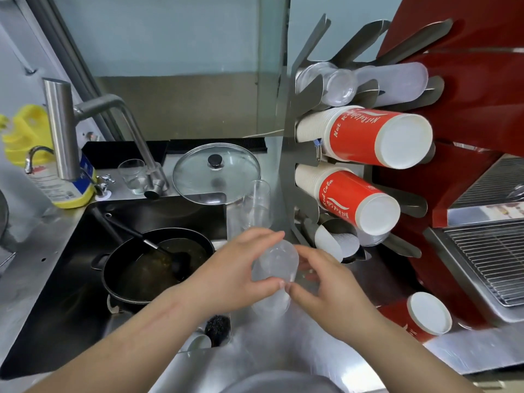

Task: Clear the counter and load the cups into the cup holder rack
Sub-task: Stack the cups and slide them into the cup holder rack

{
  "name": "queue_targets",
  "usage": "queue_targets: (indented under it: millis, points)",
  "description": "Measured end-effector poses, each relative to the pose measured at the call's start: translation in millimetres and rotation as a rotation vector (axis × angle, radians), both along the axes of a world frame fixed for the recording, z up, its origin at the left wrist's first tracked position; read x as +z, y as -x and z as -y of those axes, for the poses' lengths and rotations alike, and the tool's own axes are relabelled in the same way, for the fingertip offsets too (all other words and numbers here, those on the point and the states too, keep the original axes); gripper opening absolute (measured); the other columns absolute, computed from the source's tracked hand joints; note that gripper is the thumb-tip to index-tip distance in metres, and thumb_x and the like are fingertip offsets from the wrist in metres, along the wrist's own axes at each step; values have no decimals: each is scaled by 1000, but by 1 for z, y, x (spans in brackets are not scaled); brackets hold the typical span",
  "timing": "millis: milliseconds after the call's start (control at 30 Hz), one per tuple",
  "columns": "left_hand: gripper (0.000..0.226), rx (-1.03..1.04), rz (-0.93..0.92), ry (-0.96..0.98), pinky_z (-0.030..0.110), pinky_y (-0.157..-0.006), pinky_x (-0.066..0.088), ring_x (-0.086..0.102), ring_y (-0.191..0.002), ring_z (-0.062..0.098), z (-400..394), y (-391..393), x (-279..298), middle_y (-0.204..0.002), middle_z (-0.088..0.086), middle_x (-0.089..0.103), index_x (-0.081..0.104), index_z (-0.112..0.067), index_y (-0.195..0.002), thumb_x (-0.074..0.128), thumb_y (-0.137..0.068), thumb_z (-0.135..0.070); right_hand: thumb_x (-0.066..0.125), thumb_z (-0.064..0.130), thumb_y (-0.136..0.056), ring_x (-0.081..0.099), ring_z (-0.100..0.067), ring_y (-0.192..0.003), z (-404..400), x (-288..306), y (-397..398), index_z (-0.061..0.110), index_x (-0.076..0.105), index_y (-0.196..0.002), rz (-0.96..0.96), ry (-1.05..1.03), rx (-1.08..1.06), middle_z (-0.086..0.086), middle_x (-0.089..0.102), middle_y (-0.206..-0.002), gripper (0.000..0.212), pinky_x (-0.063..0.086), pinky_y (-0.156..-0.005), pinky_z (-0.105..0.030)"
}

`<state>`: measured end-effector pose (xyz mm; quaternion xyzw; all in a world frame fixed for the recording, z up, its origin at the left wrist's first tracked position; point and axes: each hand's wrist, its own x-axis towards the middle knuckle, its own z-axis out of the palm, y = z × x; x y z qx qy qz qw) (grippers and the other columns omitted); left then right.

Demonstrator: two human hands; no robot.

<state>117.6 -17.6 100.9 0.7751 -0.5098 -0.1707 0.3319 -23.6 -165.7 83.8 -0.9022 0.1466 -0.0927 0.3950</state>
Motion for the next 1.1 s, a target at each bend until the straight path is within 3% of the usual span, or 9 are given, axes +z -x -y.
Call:
queue_targets:
  millis: [100,233,333,567,667,767,800,967,1100]
  points:
    - [81,-7,-31,-49,1,-101,23,29,-121,-22,2,-2,-20,-133,-24,36,37,-30,-145,60,-72,-56,69,28,-83,53,2,-108,0,-19,-3,45,48,-129,-71,19,3,30,54,-110,53,42,-89,-11]
    - [74,14,-97,-89,7,-104,28,34,-122,-12,0,0,-41,-135,-18,37,37,-28,-145,72,-79,-38,67,26,-83,51,3,-107,0,-37,-4,36,48,-132,-158,8,22,28,49,-107,54,35,-88,-4]
    - [77,28,-152,-89,22,-107,37,40,-123,-7,-1,2,-50,-129,-28,36,41,-28,-142,65,-72,-50,67,26,-84,46,13,-101,-2,-45,-5,35,48,-133,-185,-13,26,25,49,-109,53,32,-84,0]
    - [71,32,-168,-73,23,-105,40,41,-121,-8,-3,-2,-58,-128,-32,34,44,-30,-137,62,-71,-50,67,25,-84,44,24,-98,-2,-59,-4,31,53,-130,-236,-49,-8,19,55,-109,48,31,-81,4]
    - [66,39,-170,-80,19,-105,38,38,-121,-13,-5,-2,-61,-128,-33,33,42,-32,-136,65,-75,-42,66,31,-84,55,12,-94,-3,-66,-5,33,55,-124,-316,-81,-36,16,58,-107,41,38,-79,-1]
    - [64,56,-173,-74,17,-103,36,36,-121,-15,-7,-1,-63,-128,-30,34,42,-33,-135,68,-77,-34,59,45,-77,63,-7,-91,-4,-83,-4,37,55,-120,-405,-90,-37,6,67,-103,44,51,-84,-29]
    - [63,62,-178,-72,17,-103,37,37,-120,-14,-7,-1,-63,-128,-30,34,42,-33,-135,68,-77,-33,56,47,-74,64,-9,-89,-5,-86,-3,37,54,-119,-432,-106,-31,5,68,-101,46,52,-83,-32]
    - [64,78,-219,-47,23,-104,40,39,-123,-9,-14,-1,-65,-129,-30,35,43,-32,-133,63,-72,-35,59,40,-71,67,-6,-87,-12,-91,-6,39,54,-117,-486,-307,-127,10,71,-104,46,55,-83,-29]
    - [61,112,-293,-13,31,-104,43,43,-125,-2,-25,-5,-69,-124,-35,37,44,-36,-129,62,-70,-34,62,21,-78,66,-9,-78,-19,-85,-13,41,55,-105,-491,-444,-208,11,71,-103,34,51,-58,-22]
